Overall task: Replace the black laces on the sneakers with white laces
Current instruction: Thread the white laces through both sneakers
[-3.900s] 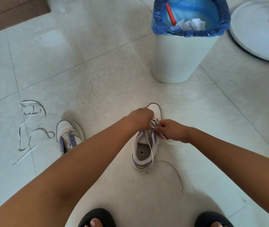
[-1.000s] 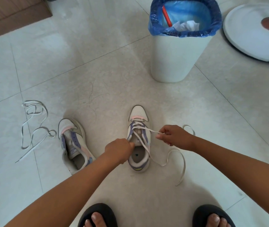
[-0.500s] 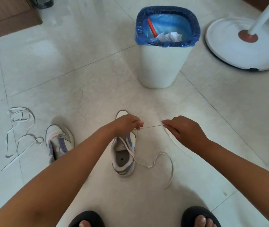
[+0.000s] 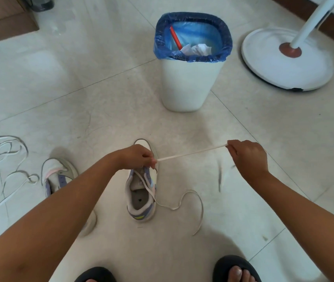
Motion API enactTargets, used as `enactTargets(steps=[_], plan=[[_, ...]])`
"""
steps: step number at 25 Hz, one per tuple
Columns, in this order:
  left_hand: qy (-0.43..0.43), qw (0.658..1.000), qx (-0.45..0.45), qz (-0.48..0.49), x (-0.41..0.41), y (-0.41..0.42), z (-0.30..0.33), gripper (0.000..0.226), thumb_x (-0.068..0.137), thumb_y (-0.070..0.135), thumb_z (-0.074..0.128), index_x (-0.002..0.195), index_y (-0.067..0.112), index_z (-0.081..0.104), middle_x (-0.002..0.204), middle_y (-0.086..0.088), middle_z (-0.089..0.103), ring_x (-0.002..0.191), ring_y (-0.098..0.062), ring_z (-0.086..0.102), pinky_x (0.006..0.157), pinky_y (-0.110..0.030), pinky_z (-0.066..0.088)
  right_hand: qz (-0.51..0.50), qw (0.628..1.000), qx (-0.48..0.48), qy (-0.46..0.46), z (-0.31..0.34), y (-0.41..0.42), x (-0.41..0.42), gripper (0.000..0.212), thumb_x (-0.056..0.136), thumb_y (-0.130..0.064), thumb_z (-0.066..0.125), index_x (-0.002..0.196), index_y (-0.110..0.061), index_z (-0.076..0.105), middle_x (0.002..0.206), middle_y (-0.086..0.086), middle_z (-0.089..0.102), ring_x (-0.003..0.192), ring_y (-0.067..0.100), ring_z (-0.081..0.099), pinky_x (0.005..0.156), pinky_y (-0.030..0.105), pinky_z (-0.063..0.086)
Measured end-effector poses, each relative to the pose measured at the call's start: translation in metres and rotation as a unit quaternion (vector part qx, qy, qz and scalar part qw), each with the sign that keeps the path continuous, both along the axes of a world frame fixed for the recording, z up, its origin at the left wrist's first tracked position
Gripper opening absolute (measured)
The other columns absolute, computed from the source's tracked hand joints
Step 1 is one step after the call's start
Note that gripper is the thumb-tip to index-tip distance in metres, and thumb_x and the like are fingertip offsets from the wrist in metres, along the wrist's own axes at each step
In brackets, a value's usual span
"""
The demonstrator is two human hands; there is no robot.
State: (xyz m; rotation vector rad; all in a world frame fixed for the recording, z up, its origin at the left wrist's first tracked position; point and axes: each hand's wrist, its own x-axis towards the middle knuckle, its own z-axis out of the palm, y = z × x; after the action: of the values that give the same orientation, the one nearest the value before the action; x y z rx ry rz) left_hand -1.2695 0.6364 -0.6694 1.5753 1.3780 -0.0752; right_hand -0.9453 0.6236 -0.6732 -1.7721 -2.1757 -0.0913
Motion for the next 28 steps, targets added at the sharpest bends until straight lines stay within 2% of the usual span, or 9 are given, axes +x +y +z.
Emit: enactTargets(steps=[2, 5, 8, 12, 16, 22, 24, 26, 28], plan=[[-0.005, 1.000, -0.003, 0.006, -0.008, 0.000, -0.002, 0.026, 0.092, 0.028, 0.057, 0.068, 0.027, 0.067, 0.069, 0.016, 0.064, 0.065, 0.004, 0.053, 0.058, -0.003, 0.038, -0.127, 0.985, -0.105, 0.060, -0.003, 0.006, 0.018, 0.018, 0.091, -0.021, 0.061, 0.093, -0.006, 0.070, 0.071, 0.017, 0.066, 0.068, 0.037, 0.060, 0.060, 0.033, 0.046], [-0.027, 0.999, -0.016, 0.016, -0.018, 0.001, -0.001, 0.026, 0.092, 0.027, 0.059, 0.068, 0.027, 0.069, 0.063, 0.019, 0.064, 0.062, 0.009, 0.053, 0.063, -0.008, 0.038, -0.235, 0.953, -0.133, 0.141, -0.009, 0.016, 0.040, 0.019, 0.091, -0.026, 0.059, 0.092, -0.010, 0.070, 0.075, 0.013, 0.068, 0.072, 0.032, 0.059, 0.060, 0.031, 0.039], [-0.059, 0.997, -0.034, 0.036, -0.031, 0.001, 0.001, 0.024, 0.092, 0.024, 0.059, 0.072, 0.022, 0.073, 0.074, 0.013, 0.070, 0.076, 0.005, 0.058, 0.077, -0.016, 0.041, -0.308, 0.900, -0.146, 0.274, -0.010, 0.025, 0.058, 0.017, 0.088, -0.025, 0.062, 0.090, -0.011, 0.071, 0.076, 0.004, 0.068, 0.074, 0.023, 0.061, 0.064, 0.029, 0.042], [-0.099, 0.992, -0.056, 0.064, -0.045, -0.003, -0.002, 0.024, 0.092, 0.021, 0.059, 0.073, 0.019, 0.074, 0.086, 0.003, 0.074, 0.088, -0.006, 0.064, 0.084, -0.019, 0.045, -0.357, 0.842, -0.155, 0.374, -0.012, 0.028, 0.075, 0.010, 0.082, -0.019, 0.067, 0.079, -0.011, 0.072, 0.067, -0.001, 0.065, 0.062, 0.013, 0.059, 0.066, 0.030, 0.050], [-0.128, 0.984, -0.062, 0.105, -0.048, -0.003, -0.002, 0.022, 0.092, 0.023, 0.058, 0.080, 0.018, 0.075, 0.092, 0.000, 0.074, 0.096, -0.015, 0.066, 0.094, -0.031, 0.049, -0.379, 0.823, -0.188, 0.380, -0.021, 0.027, 0.079, 0.018, 0.079, -0.025, 0.075, 0.068, -0.012, 0.069, 0.058, 0.001, 0.061, 0.050, 0.013, 0.052, 0.056, 0.023, 0.044], [-0.159, 0.977, -0.073, 0.119, -0.044, 0.003, 0.007, 0.020, 0.092, 0.025, 0.058, 0.083, 0.017, 0.074, 0.092, 0.002, 0.073, 0.091, -0.010, 0.065, 0.091, -0.031, 0.050, -0.446, 0.773, -0.225, 0.392, -0.031, 0.027, 0.096, 0.010, 0.077, -0.008, 0.075, 0.084, -0.008, 0.068, 0.035, -0.004, 0.054, 0.027, 0.001, 0.050, 0.035, 0.008, 0.042], [-0.162, 0.976, -0.077, 0.125, -0.041, 0.004, 0.007, 0.019, 0.092, 0.024, 0.058, 0.082, 0.019, 0.073, 0.090, 0.004, 0.073, 0.087, -0.008, 0.064, 0.088, -0.029, 0.051, -0.472, 0.742, -0.221, 0.422, -0.029, 0.024, 0.093, 0.009, 0.077, -0.001, 0.074, 0.076, -0.006, 0.066, 0.047, 0.005, 0.058, 0.034, 0.007, 0.056, 0.032, 0.011, 0.043], [-0.164, 0.976, -0.071, 0.127, -0.034, 0.006, 0.011, 0.018, 0.092, 0.023, 0.059, 0.082, 0.021, 0.073, 0.085, 0.008, 0.072, 0.080, -0.003, 0.063, 0.077, -0.020, 0.051, -0.466, 0.701, -0.237, 0.485, -0.030, 0.017, 0.069, 0.019, 0.077, 0.004, 0.072, 0.067, -0.006, 0.060, 0.057, 0.010, 0.059, 0.041, 0.013, 0.059, 0.034, 0.013, 0.045], [-0.158, 0.979, -0.054, 0.118, -0.020, 0.011, 0.016, 0.015, 0.091, 0.024, 0.061, 0.082, 0.023, 0.073, 0.078, 0.015, 0.071, 0.071, 0.004, 0.062, 0.063, -0.011, 0.048, -0.427, 0.660, -0.302, 0.539, -0.035, 0.001, 0.023, 0.018, 0.079, 0.007, 0.068, 0.068, -0.005, 0.058, 0.047, 0.007, 0.061, 0.037, 0.009, 0.059, 0.038, 0.016, 0.049]])
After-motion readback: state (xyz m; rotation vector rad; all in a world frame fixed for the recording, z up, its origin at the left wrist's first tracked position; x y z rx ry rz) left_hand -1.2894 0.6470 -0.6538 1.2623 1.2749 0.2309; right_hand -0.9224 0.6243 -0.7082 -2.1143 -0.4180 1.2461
